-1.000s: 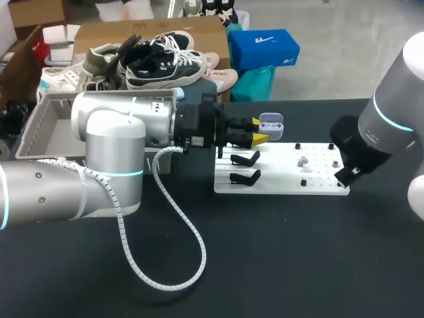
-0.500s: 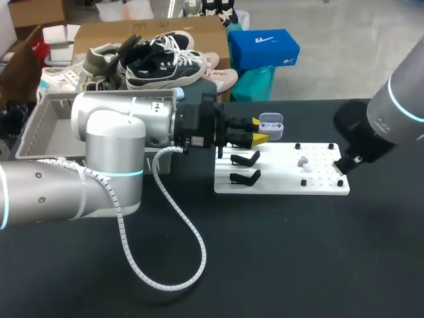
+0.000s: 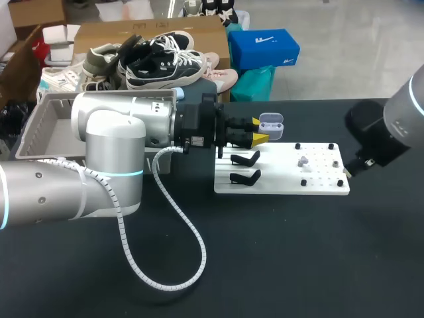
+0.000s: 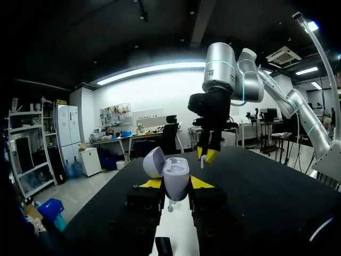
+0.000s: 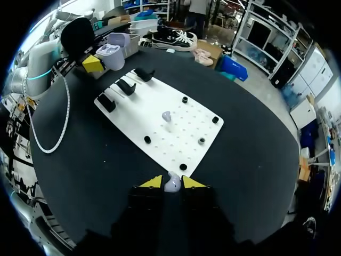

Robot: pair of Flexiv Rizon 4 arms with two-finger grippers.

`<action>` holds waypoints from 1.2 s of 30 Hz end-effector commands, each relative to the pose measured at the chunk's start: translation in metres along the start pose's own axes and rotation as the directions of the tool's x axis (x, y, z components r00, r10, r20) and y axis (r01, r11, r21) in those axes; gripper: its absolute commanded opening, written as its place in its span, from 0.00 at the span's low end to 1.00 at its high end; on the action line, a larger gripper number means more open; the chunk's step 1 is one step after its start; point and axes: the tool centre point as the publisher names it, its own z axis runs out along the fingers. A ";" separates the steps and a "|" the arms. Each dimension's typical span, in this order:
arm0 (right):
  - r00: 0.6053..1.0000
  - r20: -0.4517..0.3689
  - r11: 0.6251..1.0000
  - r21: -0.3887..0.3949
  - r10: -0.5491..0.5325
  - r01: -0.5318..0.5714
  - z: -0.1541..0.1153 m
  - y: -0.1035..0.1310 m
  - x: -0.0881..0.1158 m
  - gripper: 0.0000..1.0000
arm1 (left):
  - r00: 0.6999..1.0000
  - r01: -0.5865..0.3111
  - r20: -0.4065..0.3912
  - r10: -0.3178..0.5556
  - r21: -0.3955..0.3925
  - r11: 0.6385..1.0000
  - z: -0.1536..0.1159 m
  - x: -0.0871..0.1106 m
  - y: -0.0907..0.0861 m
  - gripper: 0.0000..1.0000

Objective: Pick up each earbud case from the left stands, insert the matching earbuds, close the lid, and place the case in the box.

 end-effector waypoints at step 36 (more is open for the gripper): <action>0.774 0.039 0.737 0.278 0.632 -0.616 -0.029 0.065 -0.103 0.00 | 1.000 -0.002 0.003 0.002 -0.002 1.000 0.000 0.001 -0.001 0.00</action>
